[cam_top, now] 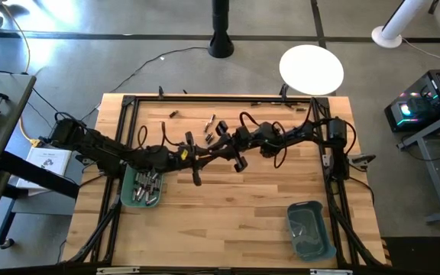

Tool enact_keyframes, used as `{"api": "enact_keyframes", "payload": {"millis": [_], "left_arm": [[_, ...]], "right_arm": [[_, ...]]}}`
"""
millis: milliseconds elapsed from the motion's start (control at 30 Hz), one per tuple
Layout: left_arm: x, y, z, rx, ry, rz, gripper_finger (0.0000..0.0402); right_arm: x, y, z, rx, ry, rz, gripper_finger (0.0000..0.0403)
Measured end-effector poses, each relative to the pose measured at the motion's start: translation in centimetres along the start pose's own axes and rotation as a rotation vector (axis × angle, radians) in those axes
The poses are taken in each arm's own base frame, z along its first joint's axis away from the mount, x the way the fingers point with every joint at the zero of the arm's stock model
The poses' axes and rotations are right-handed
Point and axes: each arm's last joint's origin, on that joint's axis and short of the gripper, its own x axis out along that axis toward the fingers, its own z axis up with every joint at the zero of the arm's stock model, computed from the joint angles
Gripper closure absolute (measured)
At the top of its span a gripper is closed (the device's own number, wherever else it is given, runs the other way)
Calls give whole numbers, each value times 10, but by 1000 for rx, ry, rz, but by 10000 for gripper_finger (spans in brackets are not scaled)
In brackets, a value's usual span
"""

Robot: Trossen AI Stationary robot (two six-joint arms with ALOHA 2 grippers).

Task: Sort batteries
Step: Put the black battery into the green bin

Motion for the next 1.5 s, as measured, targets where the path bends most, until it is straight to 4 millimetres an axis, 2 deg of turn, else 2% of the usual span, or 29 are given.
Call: {"api": "enact_keyframes", "payload": {"millis": [100,233,367,467,600,767,900,1000,1100,1300,1400,1500], "left_arm": [[0,-1,-3,-3,29,2,365],[-4,-4,-10,-10,131,44,365],[-16,-8,-17,-31,286,101,365],[-26,-12,-12,-42,436,151,365],[-48,-17,1,-87,696,234,365],[-96,-22,14,-228,1013,375,365],[-138,-32,19,-395,1144,481,365],[-159,-39,20,-514,1195,554,365],[-171,-42,9,-590,1223,616,365],[-182,-36,-29,-676,1303,696,364],[-183,-32,-43,-707,1302,703,362],[-182,-28,-51,-721,1296,717,356]], "right_arm": [[-1,-3,-2,16,20,-14,321],[-9,-13,0,63,31,-44,261],[-18,-27,20,56,5,-51,201],[-26,-35,33,74,5,-31,176],[-33,-42,44,106,29,13,171],[-35,-45,39,157,91,29,171],[-36,-46,31,177,155,27,171],[-37,-48,25,190,204,8,171],[-39,-50,18,194,256,-20,171],[-46,-53,-2,247,410,-99,171],[-54,-56,-14,307,515,-235,171],[-66,-59,-27,335,646,-452,171]]}}
